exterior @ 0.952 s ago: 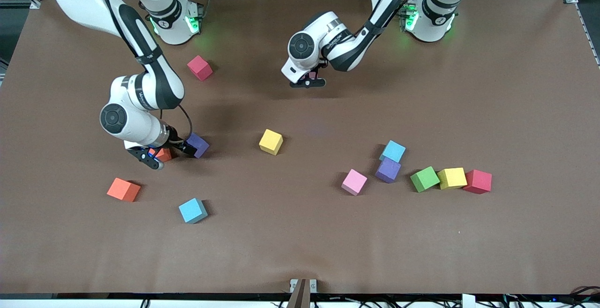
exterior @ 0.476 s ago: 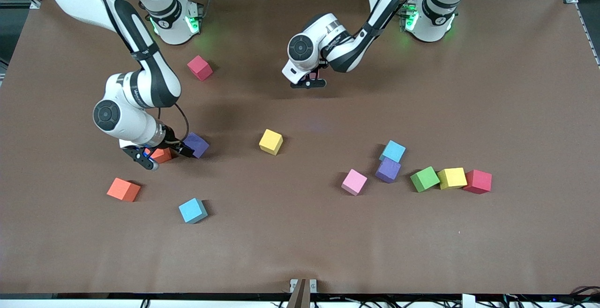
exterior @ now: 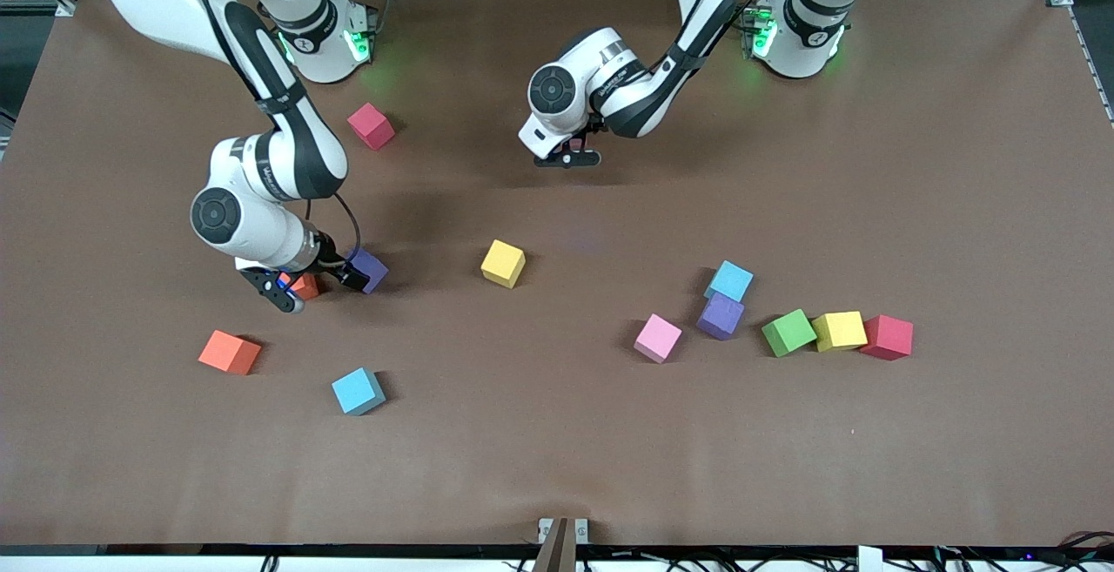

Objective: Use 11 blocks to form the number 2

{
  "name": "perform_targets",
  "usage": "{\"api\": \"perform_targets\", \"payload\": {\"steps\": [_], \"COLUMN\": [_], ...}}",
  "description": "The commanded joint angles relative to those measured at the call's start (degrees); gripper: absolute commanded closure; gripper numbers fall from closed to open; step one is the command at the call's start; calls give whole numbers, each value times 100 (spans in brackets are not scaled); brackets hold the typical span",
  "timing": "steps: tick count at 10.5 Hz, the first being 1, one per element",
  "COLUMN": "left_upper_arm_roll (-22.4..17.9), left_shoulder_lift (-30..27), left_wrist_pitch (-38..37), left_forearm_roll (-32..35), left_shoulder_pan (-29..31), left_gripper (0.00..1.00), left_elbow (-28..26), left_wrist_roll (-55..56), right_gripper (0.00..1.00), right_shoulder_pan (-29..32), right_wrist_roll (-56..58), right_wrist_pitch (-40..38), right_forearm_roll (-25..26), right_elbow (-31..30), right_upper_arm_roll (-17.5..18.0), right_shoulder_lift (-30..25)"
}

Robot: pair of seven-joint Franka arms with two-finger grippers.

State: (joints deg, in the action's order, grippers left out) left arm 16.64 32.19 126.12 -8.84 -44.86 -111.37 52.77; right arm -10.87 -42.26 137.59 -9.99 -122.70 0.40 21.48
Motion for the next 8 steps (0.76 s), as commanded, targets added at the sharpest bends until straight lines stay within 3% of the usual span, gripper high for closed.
{"api": "perform_targets", "payload": {"steps": [1,4,8], "left_upper_arm_roll": [-64,-327,-924], "left_shoulder_lift": [-220,-773,-1100], "left_wrist_pitch": [-122,-447,-448], "left_forearm_roll": [163,172,145], "left_shoulder_pan": [-41,21,459], "left_gripper": [0,0,0], "left_elbow": [45,10,333], "left_wrist_roll": [49,5,-13], "right_gripper": [0,0,0], "right_shoulder_pan": [-64,-135,-135], "right_wrist_roll": [-89,-89,-81], "right_wrist_pitch": [207,277,401], "right_forearm_roll": [-47,-20,-20], "right_elbow": [-34,-34,-34], "right_upper_arm_roll": [3,3,3], "right_shoulder_lift": [189,339,392]}}
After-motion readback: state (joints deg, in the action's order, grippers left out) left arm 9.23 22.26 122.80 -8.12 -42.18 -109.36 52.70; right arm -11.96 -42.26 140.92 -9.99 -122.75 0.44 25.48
